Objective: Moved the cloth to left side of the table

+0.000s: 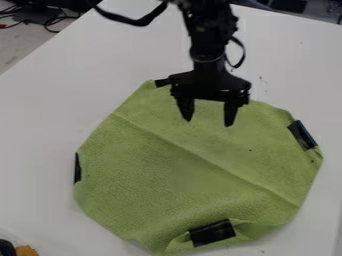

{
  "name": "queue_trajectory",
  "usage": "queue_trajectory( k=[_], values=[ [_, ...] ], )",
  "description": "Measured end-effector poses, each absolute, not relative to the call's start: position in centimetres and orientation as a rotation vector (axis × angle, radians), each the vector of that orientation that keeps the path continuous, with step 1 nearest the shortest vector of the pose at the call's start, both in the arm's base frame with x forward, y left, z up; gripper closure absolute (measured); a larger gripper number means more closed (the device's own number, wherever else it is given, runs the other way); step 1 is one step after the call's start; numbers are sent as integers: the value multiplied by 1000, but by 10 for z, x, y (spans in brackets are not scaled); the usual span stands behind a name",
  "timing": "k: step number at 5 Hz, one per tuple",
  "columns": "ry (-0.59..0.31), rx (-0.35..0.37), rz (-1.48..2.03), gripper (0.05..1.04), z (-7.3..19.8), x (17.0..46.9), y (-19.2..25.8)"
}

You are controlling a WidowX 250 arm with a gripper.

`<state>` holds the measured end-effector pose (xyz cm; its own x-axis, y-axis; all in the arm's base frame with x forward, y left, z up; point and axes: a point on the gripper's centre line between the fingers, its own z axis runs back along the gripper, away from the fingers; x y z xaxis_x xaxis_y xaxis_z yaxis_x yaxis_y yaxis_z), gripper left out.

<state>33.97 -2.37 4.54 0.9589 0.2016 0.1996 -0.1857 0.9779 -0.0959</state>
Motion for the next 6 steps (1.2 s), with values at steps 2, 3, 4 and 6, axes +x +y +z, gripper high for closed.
queue_trajectory(
  k=[2,3,4,6],
  values=[
    [-175,-40,235,85,33,335,11],
    [-119,-21,273,85,18,321,27],
    [-81,-5,287,85,6,313,34],
    [-81,51,281,84,1,314,47]
  ],
)
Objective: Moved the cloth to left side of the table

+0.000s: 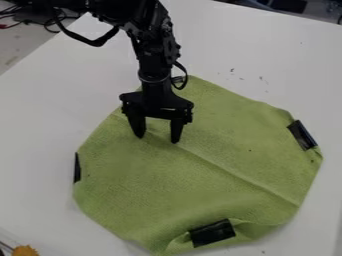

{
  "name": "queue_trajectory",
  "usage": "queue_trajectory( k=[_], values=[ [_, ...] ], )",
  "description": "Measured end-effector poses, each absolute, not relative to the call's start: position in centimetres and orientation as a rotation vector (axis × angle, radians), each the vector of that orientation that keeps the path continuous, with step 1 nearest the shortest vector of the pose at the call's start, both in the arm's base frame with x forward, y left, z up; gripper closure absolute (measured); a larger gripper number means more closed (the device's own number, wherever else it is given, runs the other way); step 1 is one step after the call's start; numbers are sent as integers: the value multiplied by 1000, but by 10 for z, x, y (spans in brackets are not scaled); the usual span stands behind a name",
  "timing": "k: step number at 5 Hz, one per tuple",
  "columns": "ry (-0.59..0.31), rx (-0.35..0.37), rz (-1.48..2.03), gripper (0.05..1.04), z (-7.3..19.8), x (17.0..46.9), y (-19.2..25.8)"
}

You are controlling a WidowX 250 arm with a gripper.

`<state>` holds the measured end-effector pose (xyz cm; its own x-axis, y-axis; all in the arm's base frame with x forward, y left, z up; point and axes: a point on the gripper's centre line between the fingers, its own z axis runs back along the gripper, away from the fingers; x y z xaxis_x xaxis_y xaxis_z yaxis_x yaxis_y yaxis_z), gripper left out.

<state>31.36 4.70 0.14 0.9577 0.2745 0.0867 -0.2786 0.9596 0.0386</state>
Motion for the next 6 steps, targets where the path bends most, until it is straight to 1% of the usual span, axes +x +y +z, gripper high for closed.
queue_trajectory(
  k=[1,2,3,4,5,6],
  values=[
    [-115,74,313,84,-3,307,63],
    [-164,109,360,84,-1,298,86],
    [-187,156,441,82,3,282,121],
    [-199,187,464,82,4,275,140],
    [-208,203,447,82,5,277,158],
    [-214,215,385,82,8,293,171]
  ],
)
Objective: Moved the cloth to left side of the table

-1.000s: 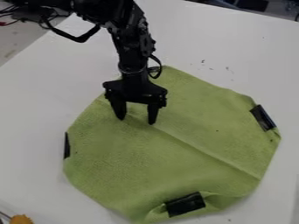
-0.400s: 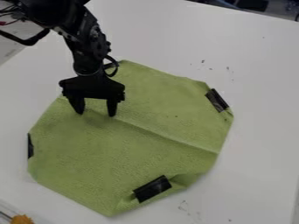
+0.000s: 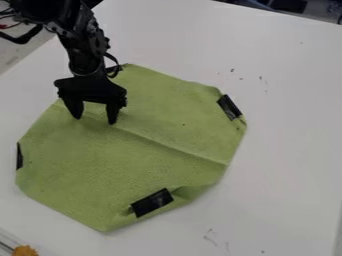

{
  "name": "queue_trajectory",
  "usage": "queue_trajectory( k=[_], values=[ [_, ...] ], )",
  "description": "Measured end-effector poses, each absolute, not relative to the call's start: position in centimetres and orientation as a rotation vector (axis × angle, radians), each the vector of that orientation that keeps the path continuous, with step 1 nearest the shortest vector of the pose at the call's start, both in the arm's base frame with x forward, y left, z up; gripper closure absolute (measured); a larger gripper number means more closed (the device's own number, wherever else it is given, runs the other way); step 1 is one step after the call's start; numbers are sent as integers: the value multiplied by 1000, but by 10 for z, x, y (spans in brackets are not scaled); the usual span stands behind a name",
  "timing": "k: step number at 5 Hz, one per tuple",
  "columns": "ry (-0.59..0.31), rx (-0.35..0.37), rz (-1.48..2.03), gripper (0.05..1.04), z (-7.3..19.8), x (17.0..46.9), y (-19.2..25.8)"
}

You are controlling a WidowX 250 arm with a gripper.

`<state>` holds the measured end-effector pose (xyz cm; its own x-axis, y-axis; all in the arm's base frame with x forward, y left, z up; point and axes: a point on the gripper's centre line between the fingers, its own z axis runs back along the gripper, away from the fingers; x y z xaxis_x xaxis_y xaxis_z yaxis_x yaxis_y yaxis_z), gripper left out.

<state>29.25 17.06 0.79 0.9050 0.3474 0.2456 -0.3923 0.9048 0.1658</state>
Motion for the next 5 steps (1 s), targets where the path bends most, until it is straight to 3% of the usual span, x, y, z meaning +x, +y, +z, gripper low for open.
queue_trajectory(
  k=[1,2,4,5],
  values=[
    [-181,189,366,82,8,303,174],
    [-80,150,387,83,13,298,165],
    [-74,89,330,83,85,316,133],
    [-74,46,281,83,89,320,115]
  ],
)
